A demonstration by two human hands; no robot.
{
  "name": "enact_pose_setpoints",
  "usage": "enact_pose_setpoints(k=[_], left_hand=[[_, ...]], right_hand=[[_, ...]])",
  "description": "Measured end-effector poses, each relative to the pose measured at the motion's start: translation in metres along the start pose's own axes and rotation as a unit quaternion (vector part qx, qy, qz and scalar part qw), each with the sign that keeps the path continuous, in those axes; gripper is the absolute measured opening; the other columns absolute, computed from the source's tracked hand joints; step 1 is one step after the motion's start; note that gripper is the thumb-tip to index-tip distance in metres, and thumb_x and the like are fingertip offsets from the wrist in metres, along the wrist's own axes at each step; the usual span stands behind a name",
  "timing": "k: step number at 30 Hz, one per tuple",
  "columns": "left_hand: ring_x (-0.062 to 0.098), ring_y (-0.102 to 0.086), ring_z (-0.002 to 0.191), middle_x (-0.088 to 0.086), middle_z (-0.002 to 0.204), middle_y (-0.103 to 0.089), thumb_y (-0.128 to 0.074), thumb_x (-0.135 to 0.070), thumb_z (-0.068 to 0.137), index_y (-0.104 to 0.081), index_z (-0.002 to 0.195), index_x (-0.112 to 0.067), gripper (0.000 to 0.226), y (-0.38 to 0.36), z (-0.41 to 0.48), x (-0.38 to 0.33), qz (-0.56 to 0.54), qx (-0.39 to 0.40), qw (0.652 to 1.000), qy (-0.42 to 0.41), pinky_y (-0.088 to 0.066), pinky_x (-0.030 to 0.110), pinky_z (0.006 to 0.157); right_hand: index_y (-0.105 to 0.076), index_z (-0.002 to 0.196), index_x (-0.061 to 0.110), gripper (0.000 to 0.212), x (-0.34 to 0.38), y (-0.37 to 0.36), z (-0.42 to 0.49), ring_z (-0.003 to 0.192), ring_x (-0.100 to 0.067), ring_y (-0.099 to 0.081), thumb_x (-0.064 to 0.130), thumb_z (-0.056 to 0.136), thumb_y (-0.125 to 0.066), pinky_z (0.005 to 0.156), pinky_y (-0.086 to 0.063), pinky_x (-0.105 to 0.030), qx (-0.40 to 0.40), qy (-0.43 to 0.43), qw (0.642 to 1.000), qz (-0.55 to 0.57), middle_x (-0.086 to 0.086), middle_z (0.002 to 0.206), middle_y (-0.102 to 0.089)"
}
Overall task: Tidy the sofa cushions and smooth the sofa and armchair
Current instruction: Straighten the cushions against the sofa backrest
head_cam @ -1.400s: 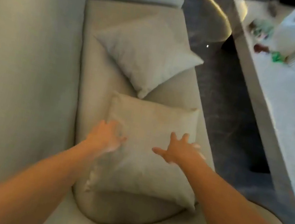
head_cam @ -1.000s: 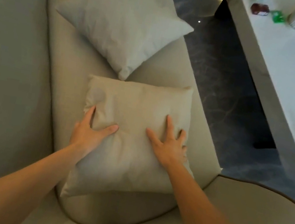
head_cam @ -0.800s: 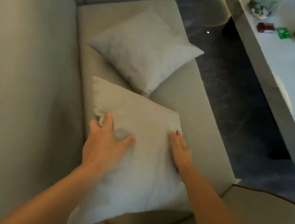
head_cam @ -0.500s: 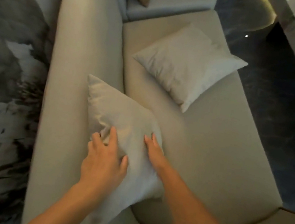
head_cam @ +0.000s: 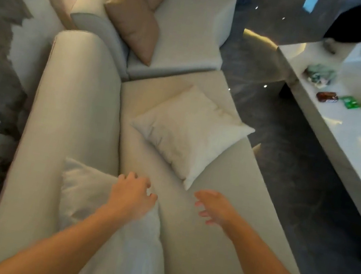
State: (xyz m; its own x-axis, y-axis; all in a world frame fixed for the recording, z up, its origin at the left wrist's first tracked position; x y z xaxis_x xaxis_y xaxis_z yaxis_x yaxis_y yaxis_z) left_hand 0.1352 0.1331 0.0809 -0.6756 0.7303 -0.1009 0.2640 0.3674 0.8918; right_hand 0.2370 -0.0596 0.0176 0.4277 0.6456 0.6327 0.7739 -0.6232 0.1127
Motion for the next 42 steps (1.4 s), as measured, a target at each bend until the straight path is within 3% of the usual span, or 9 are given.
enact_pose_setpoints(k=[5, 9, 13, 17, 22, 27, 33, 38, 42], left_hand=[[0.042, -0.051, 0.118, 0.023, 0.129, -0.053, -0.052, -0.041, 0.088, -0.055, 0.121, -0.013, 0.044, 0.007, 0.160, 0.001, -0.006, -0.021, 0.999, -0.044, -0.044, 0.045, 0.099], [0.045, -0.048, 0.120, 0.027, 0.130, -0.050, -0.049, -0.050, 0.090, -0.049, 0.128, -0.010, 0.055, 0.024, 0.263, 0.017, 0.002, -0.100, 0.994, -0.052, -0.041, 0.048, 0.100], [0.042, -0.044, 0.125, 0.024, 0.138, -0.046, -0.047, -0.068, 0.084, -0.045, 0.134, -0.012, 0.075, 0.030, 0.351, 0.018, -0.089, -0.120, 0.988, -0.048, -0.037, 0.048, 0.103], [0.036, -0.040, 0.134, 0.009, 0.147, -0.046, -0.031, -0.104, 0.042, -0.039, 0.140, -0.023, 0.128, 0.000, 0.401, 0.026, -0.099, -0.065, 0.993, -0.022, -0.017, 0.059, 0.112], [0.036, -0.051, 0.123, 0.013, 0.141, -0.052, -0.042, -0.104, 0.030, -0.047, 0.134, -0.010, 0.140, -0.013, 0.399, 0.039, -0.171, -0.051, 0.984, -0.012, -0.040, 0.036, 0.096], [0.031, -0.044, 0.133, 0.015, 0.149, -0.042, -0.059, -0.077, 0.068, -0.032, 0.144, -0.003, 0.110, 0.007, 0.342, 0.013, -0.190, -0.007, 0.975, -0.112, -0.038, 0.041, 0.109], [0.043, -0.055, 0.112, 0.023, 0.124, -0.059, -0.055, -0.047, 0.091, -0.039, 0.127, -0.007, 0.056, 0.093, 0.263, 0.034, -0.123, -0.124, 0.973, -0.148, -0.045, 0.044, 0.086], [0.044, -0.057, 0.104, 0.021, 0.117, -0.058, -0.054, -0.030, 0.090, -0.045, 0.115, -0.008, 0.034, 0.189, 0.210, 0.124, -0.111, -0.282, 0.952, -0.048, -0.044, 0.043, 0.080], [0.041, -0.054, 0.110, 0.020, 0.121, -0.057, -0.053, -0.032, 0.089, -0.053, 0.118, -0.011, 0.035, 0.176, 0.194, 0.183, -0.119, -0.184, 0.974, -0.050, -0.046, 0.044, 0.092]], right_hand=[[-0.033, 0.146, 0.032, 0.063, 0.043, 0.025, 0.083, 0.100, -0.028, -0.062, 0.043, 0.090, -0.059, 0.083, -0.054, -0.043, -0.087, 0.013, 0.994, 0.059, -0.006, 0.130, -0.054], [-0.004, 0.153, 0.041, 0.091, 0.066, 0.024, 0.176, 0.139, -0.044, -0.032, 0.056, 0.084, -0.062, 0.105, -0.036, -0.066, -0.191, -0.004, 0.970, 0.153, -0.010, 0.160, -0.023], [0.006, 0.152, 0.045, 0.098, 0.048, 0.014, 0.256, 0.145, -0.044, -0.021, 0.076, 0.078, -0.049, 0.115, -0.023, -0.063, -0.270, -0.007, 0.950, 0.153, -0.017, 0.164, -0.007], [0.009, 0.145, 0.058, 0.096, 0.014, 0.020, 0.299, 0.148, -0.040, -0.016, 0.085, 0.070, -0.044, 0.118, -0.016, -0.063, -0.293, 0.025, 0.943, 0.156, -0.011, 0.166, -0.002], [0.006, 0.146, 0.058, 0.093, 0.013, 0.021, 0.302, 0.150, -0.034, -0.015, 0.076, 0.076, -0.054, 0.120, -0.018, -0.057, -0.269, 0.073, 0.944, 0.178, -0.003, 0.166, -0.001], [-0.025, 0.150, 0.046, 0.083, -0.005, 0.030, 0.252, 0.130, -0.018, -0.047, 0.054, 0.078, -0.068, 0.111, -0.036, -0.041, -0.220, 0.080, 0.937, 0.258, 0.009, 0.155, -0.039], [-0.047, 0.143, 0.013, 0.065, 0.054, 0.002, 0.233, 0.134, -0.031, -0.046, 0.055, 0.095, -0.046, 0.115, -0.033, -0.045, -0.199, 0.037, 0.956, 0.214, -0.012, 0.147, -0.051], [-0.042, 0.146, 0.010, 0.054, 0.164, -0.095, 0.227, 0.141, -0.028, -0.039, 0.040, 0.101, -0.043, 0.119, -0.027, -0.046, -0.150, 0.134, 0.966, 0.164, -0.012, 0.154, -0.042], [-0.015, 0.156, 0.022, 0.064, 0.195, -0.207, 0.200, 0.147, -0.027, -0.026, 0.044, 0.101, -0.040, 0.120, -0.024, -0.044, -0.052, 0.110, 0.988, 0.099, -0.006, 0.164, -0.020]])
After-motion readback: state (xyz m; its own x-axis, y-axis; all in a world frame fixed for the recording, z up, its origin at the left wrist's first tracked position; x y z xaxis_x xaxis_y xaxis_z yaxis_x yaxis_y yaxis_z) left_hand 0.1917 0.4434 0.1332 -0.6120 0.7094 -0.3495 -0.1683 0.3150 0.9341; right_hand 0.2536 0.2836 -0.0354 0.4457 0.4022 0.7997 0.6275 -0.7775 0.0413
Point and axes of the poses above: each hand's wrist, its own z-axis towards the middle knuckle, its own y-axis out of the back of the hand, x = y × z, the point moved 9 cm from there along z, towards the middle knuckle
